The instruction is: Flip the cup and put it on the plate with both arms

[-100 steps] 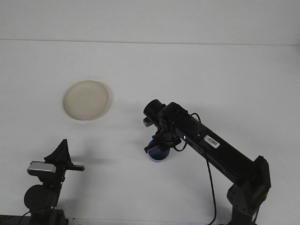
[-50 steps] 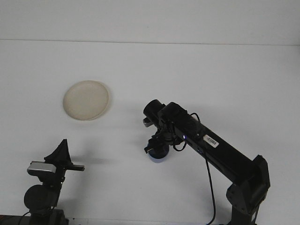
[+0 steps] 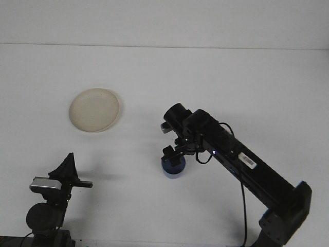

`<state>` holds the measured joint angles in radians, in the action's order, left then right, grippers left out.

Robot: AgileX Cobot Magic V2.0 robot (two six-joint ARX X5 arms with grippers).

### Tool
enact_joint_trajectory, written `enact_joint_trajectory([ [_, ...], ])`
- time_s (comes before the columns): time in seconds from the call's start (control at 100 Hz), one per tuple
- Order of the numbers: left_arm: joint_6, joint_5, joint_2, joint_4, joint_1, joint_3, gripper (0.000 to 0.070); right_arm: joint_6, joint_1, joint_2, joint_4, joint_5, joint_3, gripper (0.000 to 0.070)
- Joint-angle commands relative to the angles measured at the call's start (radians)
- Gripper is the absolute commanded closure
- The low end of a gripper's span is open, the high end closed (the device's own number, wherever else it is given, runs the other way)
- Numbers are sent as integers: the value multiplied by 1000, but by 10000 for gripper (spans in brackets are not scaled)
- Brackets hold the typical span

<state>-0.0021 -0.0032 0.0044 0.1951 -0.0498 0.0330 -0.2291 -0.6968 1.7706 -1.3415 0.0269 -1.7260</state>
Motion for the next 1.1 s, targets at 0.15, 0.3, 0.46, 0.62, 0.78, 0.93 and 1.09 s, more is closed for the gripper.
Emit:
enact_joint_trajectory([
  [0.15, -7, -4, -1, 14, 1, -19, 689, 72, 92, -136, -27, -2, -27, 214],
  [0.3, -7, -4, -1, 15, 1, -19, 689, 132, 227, -227, -27, -23, -26, 214],
  [0.46, -7, -4, -1, 14, 1, -19, 689, 172, 379, -312, -26, -55, -14, 214],
  [0.62, -7, -4, -1, 14, 1, -19, 689, 195, 515, -420, 27, -54, 60, 214],
  [0.78, -7, -4, -1, 15, 1, -19, 689, 208, 616, -591, 189, -54, 269, 214],
  [0.93, -7, -4, -1, 14, 1, -19, 689, 199, 651, -783, 376, -54, 502, 214],
  [1.09, -7, -4, -1, 15, 1, -19, 689, 187, 650, -995, 595, -53, 732, 215],
])
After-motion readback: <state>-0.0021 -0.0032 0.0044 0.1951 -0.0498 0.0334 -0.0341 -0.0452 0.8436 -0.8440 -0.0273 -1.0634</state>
